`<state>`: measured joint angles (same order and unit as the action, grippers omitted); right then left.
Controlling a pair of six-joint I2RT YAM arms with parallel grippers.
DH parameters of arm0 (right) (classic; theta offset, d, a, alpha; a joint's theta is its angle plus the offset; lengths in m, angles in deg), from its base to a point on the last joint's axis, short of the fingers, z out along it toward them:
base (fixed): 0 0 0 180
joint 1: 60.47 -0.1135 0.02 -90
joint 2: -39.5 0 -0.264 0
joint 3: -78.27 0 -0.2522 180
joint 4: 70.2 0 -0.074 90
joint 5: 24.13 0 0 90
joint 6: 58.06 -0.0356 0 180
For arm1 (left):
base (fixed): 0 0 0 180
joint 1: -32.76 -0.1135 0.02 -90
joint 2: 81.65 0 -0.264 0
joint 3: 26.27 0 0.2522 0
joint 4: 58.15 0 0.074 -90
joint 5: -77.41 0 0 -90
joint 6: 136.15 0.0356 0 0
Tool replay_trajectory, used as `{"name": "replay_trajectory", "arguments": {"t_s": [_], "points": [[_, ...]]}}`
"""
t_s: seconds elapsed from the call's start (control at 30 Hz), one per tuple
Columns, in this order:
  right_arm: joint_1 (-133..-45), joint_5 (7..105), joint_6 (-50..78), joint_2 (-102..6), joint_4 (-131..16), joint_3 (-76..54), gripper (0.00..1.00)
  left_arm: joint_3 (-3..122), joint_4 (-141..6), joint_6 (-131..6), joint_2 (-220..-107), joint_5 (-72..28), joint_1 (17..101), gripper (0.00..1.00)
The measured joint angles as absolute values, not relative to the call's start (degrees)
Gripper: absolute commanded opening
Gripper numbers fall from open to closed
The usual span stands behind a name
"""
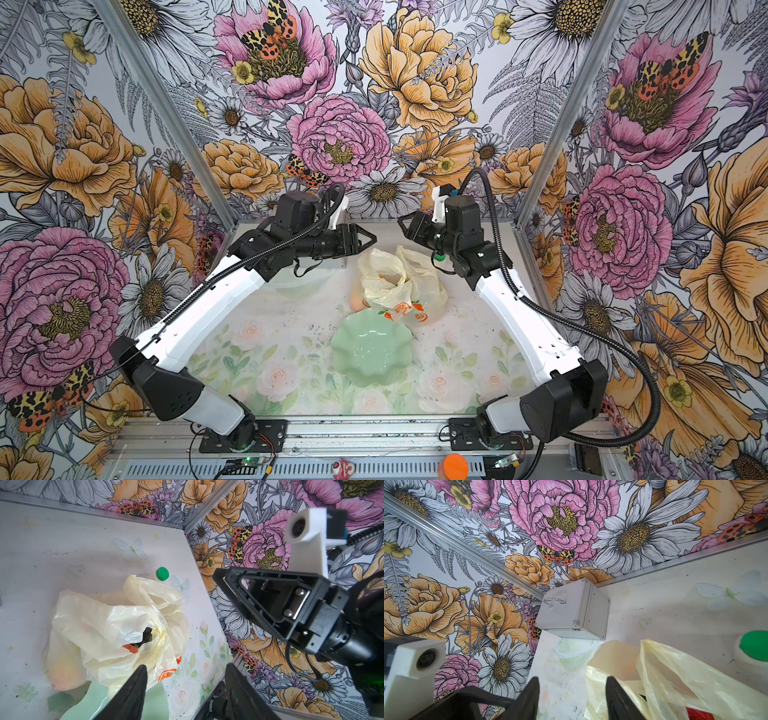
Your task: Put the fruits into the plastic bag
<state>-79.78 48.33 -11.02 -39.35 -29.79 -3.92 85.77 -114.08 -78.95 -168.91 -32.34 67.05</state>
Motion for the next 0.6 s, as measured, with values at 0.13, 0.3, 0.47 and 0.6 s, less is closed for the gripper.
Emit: {"name": "replay_trajectory", "arguments": {"t_s": [0.13,0.3,0.47,0.6], "points": [[-78.5,48.9,-8.9,-36.5,-26.1,-1.7,0.54,86.1,-115.1,-79.0,-165.0,-31.8,64.6,0.62],[-76.9,50.4,-6.1,-32.5,-22.8,0.4,0.57,86.7,-116.2,-79.0,-160.2,-31.4,61.1,0.62],[-76.3,54.2,-2.3,-27.7,-21.2,0.5,0.59,86.9,-116.8,-79.0,-155.5,-31.4,56.8,0.62],[-76.2,58.3,2.2,-23.7,-20.6,0.8,0.59,86.7,-117.1,-79.0,-151.6,-31.2,52.5,0.64]]}}
